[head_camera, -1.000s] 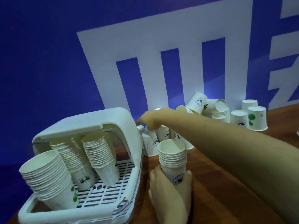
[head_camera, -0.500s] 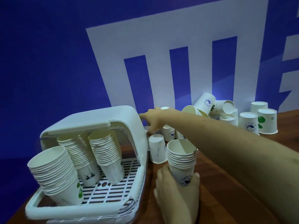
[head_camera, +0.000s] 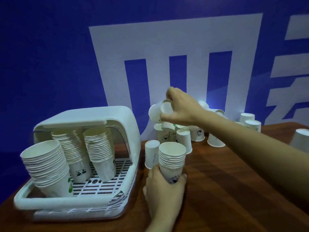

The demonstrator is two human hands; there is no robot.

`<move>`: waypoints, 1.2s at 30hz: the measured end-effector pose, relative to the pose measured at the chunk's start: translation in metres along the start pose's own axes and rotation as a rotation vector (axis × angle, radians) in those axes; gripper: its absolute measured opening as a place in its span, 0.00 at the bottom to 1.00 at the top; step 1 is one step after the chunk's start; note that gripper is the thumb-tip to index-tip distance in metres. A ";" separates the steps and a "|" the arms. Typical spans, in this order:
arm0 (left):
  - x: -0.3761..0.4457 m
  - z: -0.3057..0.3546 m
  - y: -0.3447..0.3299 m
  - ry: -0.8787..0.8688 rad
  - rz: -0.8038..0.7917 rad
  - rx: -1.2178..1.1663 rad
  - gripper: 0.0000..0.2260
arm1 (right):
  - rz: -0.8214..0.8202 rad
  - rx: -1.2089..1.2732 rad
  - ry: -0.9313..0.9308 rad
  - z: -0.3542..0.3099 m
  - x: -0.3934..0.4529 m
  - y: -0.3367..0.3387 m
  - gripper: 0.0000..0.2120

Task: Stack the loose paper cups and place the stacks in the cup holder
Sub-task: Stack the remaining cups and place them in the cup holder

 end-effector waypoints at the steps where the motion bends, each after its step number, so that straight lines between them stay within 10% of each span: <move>1: 0.001 0.000 -0.001 0.000 0.002 0.023 0.23 | 0.082 0.160 -0.091 0.006 -0.020 0.009 0.23; 6: -0.002 0.001 -0.002 0.007 -0.015 0.021 0.20 | 0.109 1.260 -0.628 0.028 -0.119 -0.008 0.21; 9: -0.003 0.002 -0.003 -0.006 -0.021 0.042 0.21 | 0.042 1.485 -0.528 0.029 -0.132 -0.018 0.19; 13: -0.005 0.002 -0.003 -0.013 -0.006 0.011 0.21 | -0.125 1.103 -0.341 0.016 -0.131 -0.015 0.35; 17: -0.005 0.002 -0.003 -0.013 -0.003 -0.006 0.20 | -0.295 0.689 -0.234 -0.004 -0.136 -0.016 0.22; 23: -0.007 0.006 -0.002 -0.003 -0.018 -0.015 0.19 | -0.038 0.674 -0.275 0.005 -0.129 -0.015 0.19; 36: -0.003 0.002 -0.005 -0.050 -0.027 -0.001 0.17 | -0.211 0.769 -0.254 0.002 -0.131 -0.046 0.28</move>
Point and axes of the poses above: each hand's wrist, its own x-axis towards the middle knuckle, its own y-axis out of the back of the hand, z = x × y, the point moved 4 cm from there along x, towards the middle knuckle, and after that the axes turned 9 degrees about -z, right-handed, at the moved point
